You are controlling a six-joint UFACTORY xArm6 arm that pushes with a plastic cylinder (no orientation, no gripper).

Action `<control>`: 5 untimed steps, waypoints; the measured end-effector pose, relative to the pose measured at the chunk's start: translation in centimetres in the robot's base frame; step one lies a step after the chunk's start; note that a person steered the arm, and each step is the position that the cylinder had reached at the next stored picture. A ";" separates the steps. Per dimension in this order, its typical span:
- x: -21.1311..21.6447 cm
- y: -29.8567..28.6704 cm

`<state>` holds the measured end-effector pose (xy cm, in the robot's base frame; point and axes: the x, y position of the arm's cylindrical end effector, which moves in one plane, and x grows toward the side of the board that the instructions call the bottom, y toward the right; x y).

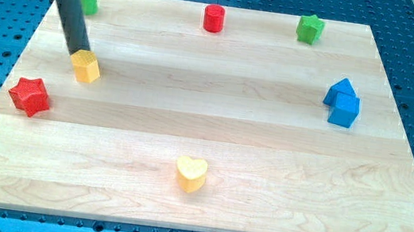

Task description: Separate the blue blocks

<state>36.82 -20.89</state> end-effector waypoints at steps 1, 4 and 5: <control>-1.6 8.0; 3.6 -3.8; 3.5 -1.4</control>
<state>40.29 -22.33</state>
